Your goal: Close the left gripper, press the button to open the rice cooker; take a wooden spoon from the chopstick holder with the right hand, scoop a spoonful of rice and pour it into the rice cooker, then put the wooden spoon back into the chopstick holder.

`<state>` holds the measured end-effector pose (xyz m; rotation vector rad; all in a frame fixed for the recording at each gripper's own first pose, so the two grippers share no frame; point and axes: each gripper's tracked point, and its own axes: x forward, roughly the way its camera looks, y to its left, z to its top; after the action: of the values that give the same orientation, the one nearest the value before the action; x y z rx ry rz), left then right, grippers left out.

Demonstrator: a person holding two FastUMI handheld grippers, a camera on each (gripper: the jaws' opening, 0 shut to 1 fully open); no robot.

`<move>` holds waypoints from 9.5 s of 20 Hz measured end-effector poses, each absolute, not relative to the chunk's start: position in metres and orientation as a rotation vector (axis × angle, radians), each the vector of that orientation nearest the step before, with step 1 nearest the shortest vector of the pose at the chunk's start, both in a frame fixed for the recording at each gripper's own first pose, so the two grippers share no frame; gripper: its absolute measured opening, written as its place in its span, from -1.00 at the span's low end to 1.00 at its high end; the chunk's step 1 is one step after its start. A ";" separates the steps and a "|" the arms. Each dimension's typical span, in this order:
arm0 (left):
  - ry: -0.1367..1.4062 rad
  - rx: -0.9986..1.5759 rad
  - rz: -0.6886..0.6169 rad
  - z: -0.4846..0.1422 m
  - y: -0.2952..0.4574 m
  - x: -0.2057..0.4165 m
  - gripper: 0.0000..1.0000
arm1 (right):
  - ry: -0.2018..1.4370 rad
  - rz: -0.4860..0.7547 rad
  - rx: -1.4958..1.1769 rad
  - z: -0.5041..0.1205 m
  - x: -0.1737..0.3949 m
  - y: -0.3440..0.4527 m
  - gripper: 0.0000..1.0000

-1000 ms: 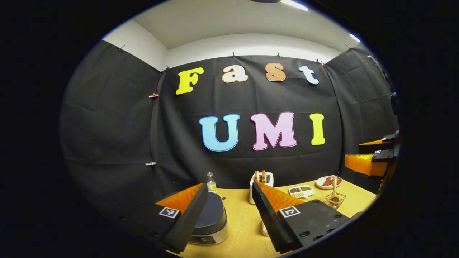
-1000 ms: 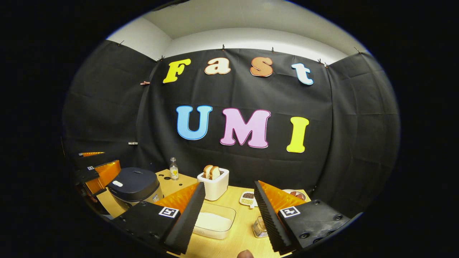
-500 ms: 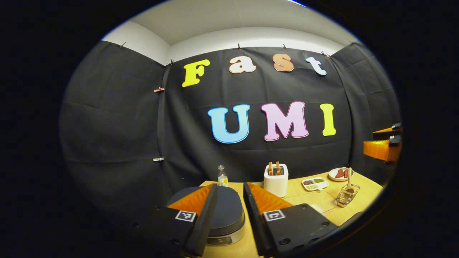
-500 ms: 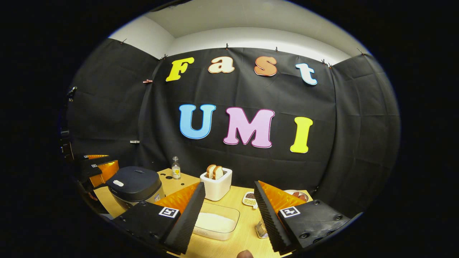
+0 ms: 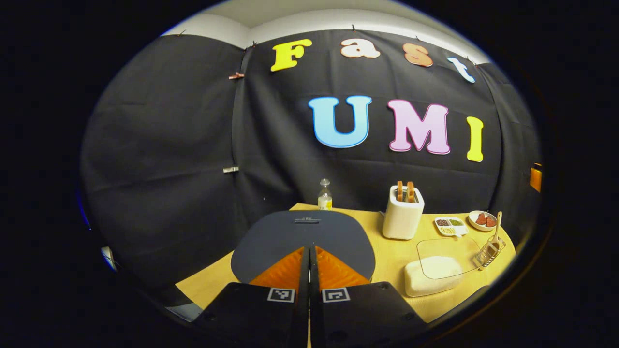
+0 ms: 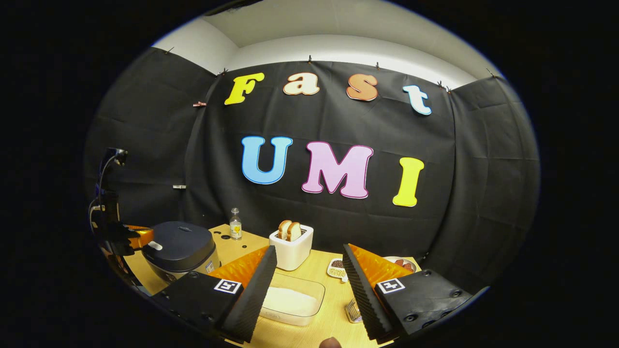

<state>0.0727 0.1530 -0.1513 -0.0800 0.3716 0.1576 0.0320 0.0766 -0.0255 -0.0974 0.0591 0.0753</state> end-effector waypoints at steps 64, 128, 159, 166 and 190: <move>0.142 0.128 0.271 -0.041 0.080 0.023 0.93 | 0.366 -0.105 0.052 -0.182 0.147 -0.107 0.72; 0.153 0.051 0.262 -0.064 0.153 -0.019 0.93 | 0.304 0.137 0.116 -0.172 0.169 0.125 -0.77; 0.098 0.037 0.156 -0.059 0.176 -0.015 0.94 | 0.336 -0.051 0.599 -0.168 0.141 0.138 -0.78; 0.094 0.030 0.146 -0.058 0.164 -0.014 0.93 | 0.267 -0.049 0.667 -0.128 0.144 0.122 -0.78; 0.089 -0.002 0.291 -0.067 0.232 -0.044 0.94 | 0.289 0.362 0.583 -0.067 0.139 0.365 -0.77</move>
<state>-0.0435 0.2322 -0.0665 -0.0024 0.0892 0.2905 0.1387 0.3648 -0.0673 0.5831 0.2893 0.3623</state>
